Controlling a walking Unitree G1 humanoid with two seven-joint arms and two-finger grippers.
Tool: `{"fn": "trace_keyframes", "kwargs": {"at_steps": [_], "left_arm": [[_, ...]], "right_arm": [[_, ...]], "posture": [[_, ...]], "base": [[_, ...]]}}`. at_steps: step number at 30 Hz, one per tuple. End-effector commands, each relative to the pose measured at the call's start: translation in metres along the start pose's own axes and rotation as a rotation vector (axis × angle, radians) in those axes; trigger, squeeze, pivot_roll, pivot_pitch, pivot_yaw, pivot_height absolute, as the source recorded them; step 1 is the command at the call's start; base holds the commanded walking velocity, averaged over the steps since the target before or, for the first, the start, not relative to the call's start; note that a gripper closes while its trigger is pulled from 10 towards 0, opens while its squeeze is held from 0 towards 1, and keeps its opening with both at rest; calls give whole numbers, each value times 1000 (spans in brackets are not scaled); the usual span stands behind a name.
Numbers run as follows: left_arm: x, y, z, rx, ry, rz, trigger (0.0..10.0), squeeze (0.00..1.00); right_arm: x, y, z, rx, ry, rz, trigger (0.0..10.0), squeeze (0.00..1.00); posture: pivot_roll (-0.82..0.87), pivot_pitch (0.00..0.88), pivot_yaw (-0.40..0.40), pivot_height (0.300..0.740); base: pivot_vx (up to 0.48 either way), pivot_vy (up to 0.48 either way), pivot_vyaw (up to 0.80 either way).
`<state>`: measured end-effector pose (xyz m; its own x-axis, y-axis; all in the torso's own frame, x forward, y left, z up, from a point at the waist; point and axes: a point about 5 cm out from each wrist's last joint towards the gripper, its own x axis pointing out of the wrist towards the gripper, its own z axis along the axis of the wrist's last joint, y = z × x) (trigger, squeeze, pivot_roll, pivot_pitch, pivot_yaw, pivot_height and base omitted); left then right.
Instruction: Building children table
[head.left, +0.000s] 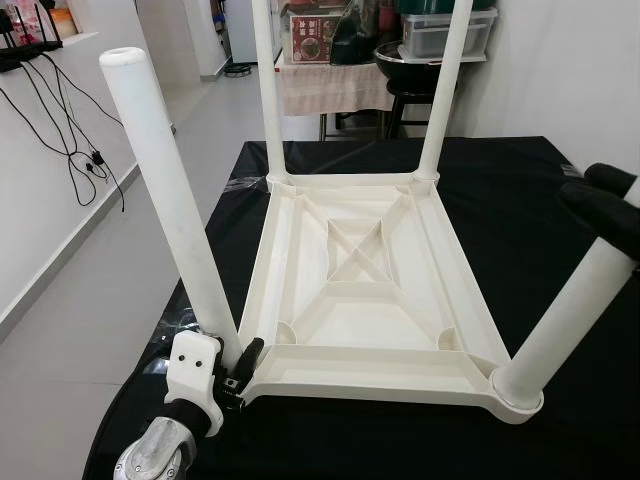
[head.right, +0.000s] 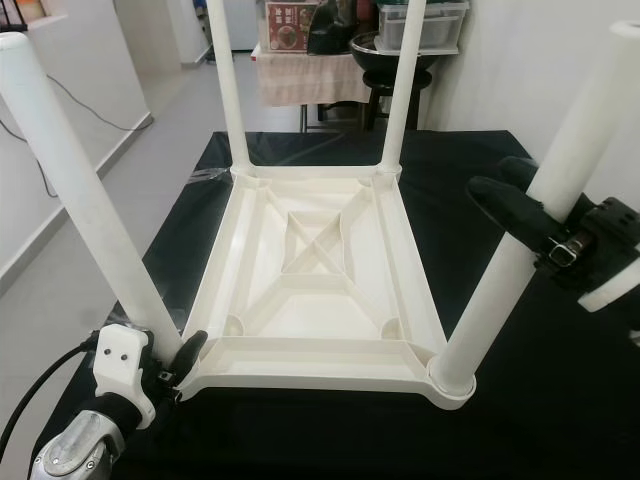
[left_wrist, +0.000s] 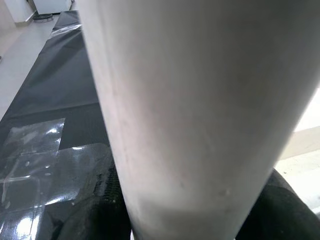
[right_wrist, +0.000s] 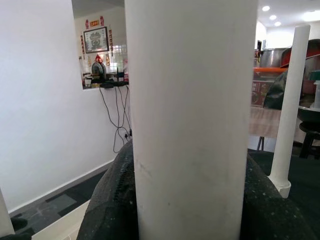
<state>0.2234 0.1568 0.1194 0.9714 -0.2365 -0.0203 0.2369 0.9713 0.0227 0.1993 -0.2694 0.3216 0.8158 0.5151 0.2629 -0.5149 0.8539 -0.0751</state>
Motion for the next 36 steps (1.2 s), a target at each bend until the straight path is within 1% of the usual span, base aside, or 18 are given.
{"fn": "trace_keyframes", "kwargs": {"at_steps": [1,4,8,11,13,14,16,17,20,21,22,23,26,27,29,31,32,36], "left_arm": [[-2,5,-2,10,7,25,0,0],[-1,9,2,17,-10,42,0,0],[11,29,37,66,-124,88,0,0],[15,38,56,91,-180,106,0,0],[22,60,107,152,-330,154,0,0],[22,60,107,152,-330,154,0,0],[27,74,162,181,-491,155,0,0],[27,74,162,181,-491,155,0,0],[28,77,237,220,-701,69,0,0],[28,77,237,220,-701,69,0,0],[30,71,272,247,-797,17,0,0],[30,71,272,247,-797,17,0,0],[28,41,349,275,-1006,-163,0,0],[28,41,349,275,-1006,-163,0,0],[31,18,374,253,-1067,-296,0,0],[39,7,377,213,-1053,-364,0,0],[51,-3,376,172,-1015,-435,10000,1000],[75,-22,362,101,-910,-550,10000,1000]], "right_arm": [[2,-1,-4,16,4,-9,0,0],[3,-6,-7,14,20,-58,0,0],[-2,-36,-35,29,160,-350,0,0],[-6,-46,-50,75,209,-466,0,0],[-11,-50,-81,198,277,-630,0,0],[-11,-50,-81,198,277,-630,0,0],[-8,-41,-105,296,317,-692,0,0],[-8,-41,-105,296,317,-692,0,0],[-3,-26,-135,445,388,-766,0,0],[-3,-26,-135,445,388,-766,0,0],[1,-14,-154,508,440,-775,0,0],[1,-14,-154,508,440,-775,0,0],[27,29,-198,671,567,-738,0,0],[27,29,-198,671,567,-738,0,0],[50,52,-220,739,625,-716,0,0],[65,56,-229,745,638,-720,0,0],[80,56,-237,751,638,-744,0,0],[102,46,-248,720,626,-834,0,0]], "posture": [[-113,54,-17,740],[-112,50,-18,740],[-107,44,-15,740],[-98,44,-14,740],[-83,40,-9,740],[-83,40,-9,740],[-71,38,-7,740],[-71,38,-7,740],[-64,36,-5,740],[-64,36,-5,740],[-48,31,-2,740],[-48,31,-2,740],[-33,23,11,740],[-33,23,11,740],[-27,19,20,740],[-26,19,33,740],[-25,18,45,740],[-28,21,65,740]], "base": [[0,0,0],[0,0,0],[0,0,0],[0,0,0],[0,0,0],[0,0,0],[0,0,0],[0,0,0],[0,0,0],[0,0,0],[0,0,0],[0,0,0],[0,0,0],[0,0,0],[0,0,0],[0,0,0],[0,0,0],[0,0,0]]}}
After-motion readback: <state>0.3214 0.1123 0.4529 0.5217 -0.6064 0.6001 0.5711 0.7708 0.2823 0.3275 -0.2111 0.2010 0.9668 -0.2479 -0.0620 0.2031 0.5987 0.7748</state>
